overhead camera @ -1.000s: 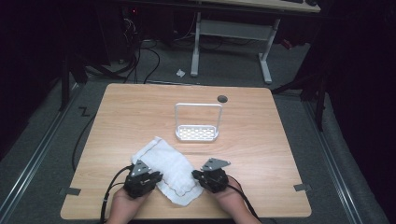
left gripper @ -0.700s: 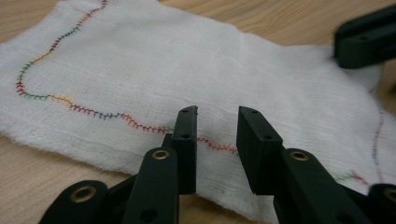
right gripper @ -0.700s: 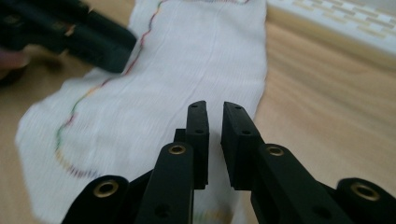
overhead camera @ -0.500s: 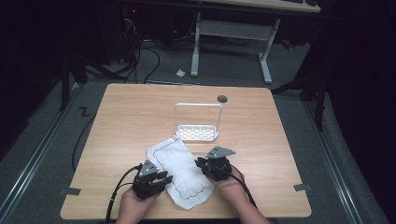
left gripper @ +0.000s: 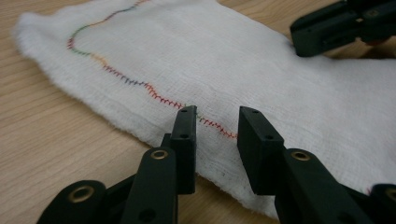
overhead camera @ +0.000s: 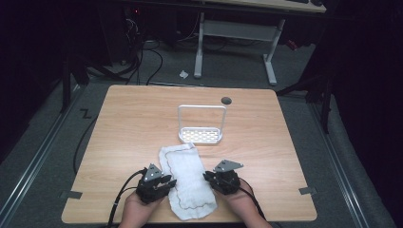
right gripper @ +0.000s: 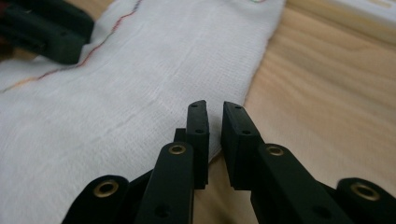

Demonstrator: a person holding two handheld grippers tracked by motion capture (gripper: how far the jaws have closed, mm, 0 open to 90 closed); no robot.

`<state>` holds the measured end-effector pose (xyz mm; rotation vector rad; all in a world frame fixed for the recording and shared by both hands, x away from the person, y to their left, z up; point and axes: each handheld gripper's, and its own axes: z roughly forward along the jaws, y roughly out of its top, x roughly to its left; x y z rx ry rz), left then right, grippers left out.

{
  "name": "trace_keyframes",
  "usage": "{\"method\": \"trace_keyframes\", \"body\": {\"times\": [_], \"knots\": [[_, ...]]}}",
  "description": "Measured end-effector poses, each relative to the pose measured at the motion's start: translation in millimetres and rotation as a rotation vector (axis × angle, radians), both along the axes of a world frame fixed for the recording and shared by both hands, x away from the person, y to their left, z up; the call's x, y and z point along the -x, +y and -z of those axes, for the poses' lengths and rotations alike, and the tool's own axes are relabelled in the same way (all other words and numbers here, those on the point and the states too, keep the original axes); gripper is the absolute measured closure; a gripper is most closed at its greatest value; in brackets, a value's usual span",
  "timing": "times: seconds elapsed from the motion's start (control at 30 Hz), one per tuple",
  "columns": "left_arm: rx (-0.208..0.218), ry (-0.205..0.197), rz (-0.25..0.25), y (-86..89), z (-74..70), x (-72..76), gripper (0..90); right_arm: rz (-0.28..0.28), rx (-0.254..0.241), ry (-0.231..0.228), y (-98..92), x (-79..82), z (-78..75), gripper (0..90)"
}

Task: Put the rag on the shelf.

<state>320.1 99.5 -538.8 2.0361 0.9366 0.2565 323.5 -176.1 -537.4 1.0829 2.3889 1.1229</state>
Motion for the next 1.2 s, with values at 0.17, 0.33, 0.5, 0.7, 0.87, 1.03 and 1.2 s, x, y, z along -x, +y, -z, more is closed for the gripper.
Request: {"method": "trace_keyframes", "body": {"times": [0.17, 0.33, 0.5, 0.7, 0.87, 1.03, 1.2], "knots": [[-0.009, -0.014, 0.036, -11.5, 0.7, 1.5, 67.3, 0.003, 0.016, -0.025, -9.2, 20.8, -2.3, 81.3], [-0.006, -0.018, 0.046, -13.6, 0.9, 0.4, 67.4, 0.031, 0.003, -0.020, -7.2, 3.5, -2.5, 80.7], [0.007, 0.001, 0.080, -13.7, 1.0, 4.7, 67.5, 0.024, 0.021, -0.018, -9.4, 17.1, -0.7, 80.7], [0.008, 0.021, 0.154, -19.4, -0.2, 14.7, 67.2, 0.010, 0.015, 0.002, -15.3, 38.8, -1.8, 79.8], [0.062, 0.001, 0.106, -6.4, -8.9, 8.4, 61.8, 0.030, -0.039, -0.041, -22.0, 37.3, -10.7, 78.9], [0.051, -0.044, -0.009, 3.7, -14.7, -12.7, 51.6, 0.069, -0.056, -0.027, -34.4, 29.8, -8.8, 78.1], [0.026, -0.013, -0.058, -7.0, -9.8, -46.5, 46.4, 0.083, -0.070, -0.022, -38.5, 23.0, -8.0, 75.2]]}}
